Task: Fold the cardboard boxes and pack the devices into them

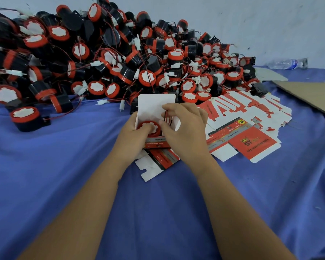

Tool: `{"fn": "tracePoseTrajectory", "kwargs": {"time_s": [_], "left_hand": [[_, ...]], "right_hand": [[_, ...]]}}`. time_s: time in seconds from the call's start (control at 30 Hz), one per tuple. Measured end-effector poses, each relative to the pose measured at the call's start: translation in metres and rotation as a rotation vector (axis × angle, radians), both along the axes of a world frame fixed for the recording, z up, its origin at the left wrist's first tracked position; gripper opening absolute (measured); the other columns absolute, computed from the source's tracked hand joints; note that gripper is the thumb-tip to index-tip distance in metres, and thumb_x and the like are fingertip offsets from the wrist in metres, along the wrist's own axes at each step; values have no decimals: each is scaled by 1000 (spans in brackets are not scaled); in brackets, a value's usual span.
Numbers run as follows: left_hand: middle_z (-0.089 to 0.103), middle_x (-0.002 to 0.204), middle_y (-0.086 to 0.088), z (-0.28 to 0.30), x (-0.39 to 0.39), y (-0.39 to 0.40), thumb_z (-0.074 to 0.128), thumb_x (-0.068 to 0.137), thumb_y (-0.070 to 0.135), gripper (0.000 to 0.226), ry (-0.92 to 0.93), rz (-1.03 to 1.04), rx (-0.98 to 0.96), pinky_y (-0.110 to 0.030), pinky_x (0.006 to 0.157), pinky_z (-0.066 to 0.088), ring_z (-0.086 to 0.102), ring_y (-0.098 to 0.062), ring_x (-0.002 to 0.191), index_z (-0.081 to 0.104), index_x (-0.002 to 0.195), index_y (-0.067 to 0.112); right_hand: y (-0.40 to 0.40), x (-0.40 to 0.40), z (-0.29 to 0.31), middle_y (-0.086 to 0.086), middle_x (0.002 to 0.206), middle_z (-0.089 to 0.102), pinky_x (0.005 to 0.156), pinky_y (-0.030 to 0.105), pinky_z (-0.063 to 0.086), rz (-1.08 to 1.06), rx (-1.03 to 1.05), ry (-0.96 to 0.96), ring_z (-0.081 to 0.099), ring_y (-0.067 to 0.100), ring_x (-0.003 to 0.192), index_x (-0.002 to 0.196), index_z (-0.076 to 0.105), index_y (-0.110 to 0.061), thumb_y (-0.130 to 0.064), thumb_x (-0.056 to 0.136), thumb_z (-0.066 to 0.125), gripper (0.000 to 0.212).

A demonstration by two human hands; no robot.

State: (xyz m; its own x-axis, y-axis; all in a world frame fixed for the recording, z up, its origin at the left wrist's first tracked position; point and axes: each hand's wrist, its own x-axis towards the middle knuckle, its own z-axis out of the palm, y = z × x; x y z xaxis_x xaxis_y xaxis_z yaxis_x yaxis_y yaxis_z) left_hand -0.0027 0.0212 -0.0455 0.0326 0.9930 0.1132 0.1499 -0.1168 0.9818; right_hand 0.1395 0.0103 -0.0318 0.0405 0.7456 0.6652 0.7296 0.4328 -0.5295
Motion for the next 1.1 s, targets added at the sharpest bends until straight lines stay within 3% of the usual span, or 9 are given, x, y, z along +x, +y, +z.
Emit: {"fn": "tracePoseTrajectory", "kwargs": {"time_s": [0.23,0.37,0.5,0.6,0.67,0.73,0.87,1.0,1.1], "left_hand": [[70,97,16,-4,0,3,63,92,22,20,0,103,30,-26,76,53,67,-1,87,61,99,40],[71,103,12,-3,0,3,62,93,22,20,22,123,42,-37,87,56,67,-7,95,62,108,35],[71,111,7,0,1,2,54,99,30,22,-1,81,13,-42,93,55,68,-14,104,62,120,28],[77,99,-1,4,1,1,31,106,42,48,-308,-37,-69,-32,76,60,74,-18,93,76,105,25],[78,82,2,4,-1,3,29,106,29,53,-301,-29,-30,-21,58,57,74,-11,75,80,89,23],[77,88,5,1,-4,5,40,102,20,32,-202,-12,-5,-23,64,57,73,-10,80,72,104,24],[72,99,16,-8,-9,9,52,95,6,36,-44,-1,74,-32,81,55,68,-9,96,62,106,39],[70,99,17,-6,-11,8,68,89,4,35,35,181,267,-32,84,55,66,-8,100,67,87,39],[70,108,10,-5,-17,9,66,89,1,36,14,242,215,-30,75,58,68,-11,95,72,83,36]], "right_hand": [[9,8,-6,1,105,57,89,19,38,2,46,43,44,11,102,89,78,-15,-7,80,76,12],[2,5,-2,-13,105,58,89,5,39,186,-77,142,52,-5,99,112,70,-19,6,83,64,39],[-4,1,-4,-17,107,68,94,17,45,297,-246,271,58,-1,107,112,71,-22,-16,94,58,23],[0,2,-5,-8,111,70,96,29,50,270,-350,354,60,4,109,113,69,-22,-20,102,47,25],[2,3,-7,-12,110,70,93,21,49,237,-364,313,59,1,109,115,64,-25,-18,102,49,21],[4,0,-9,-18,100,69,84,8,44,214,-355,333,57,-4,104,115,55,-27,-16,98,57,20],[7,2,-11,-12,122,49,93,20,43,124,-216,368,48,4,111,129,39,-35,-11,86,71,59],[3,6,-11,-35,103,53,98,16,41,228,-201,223,48,-13,104,110,63,-39,-3,94,56,40],[0,9,-13,-25,113,62,102,25,45,305,-341,378,53,-5,112,110,75,-19,-7,91,49,34]]}}
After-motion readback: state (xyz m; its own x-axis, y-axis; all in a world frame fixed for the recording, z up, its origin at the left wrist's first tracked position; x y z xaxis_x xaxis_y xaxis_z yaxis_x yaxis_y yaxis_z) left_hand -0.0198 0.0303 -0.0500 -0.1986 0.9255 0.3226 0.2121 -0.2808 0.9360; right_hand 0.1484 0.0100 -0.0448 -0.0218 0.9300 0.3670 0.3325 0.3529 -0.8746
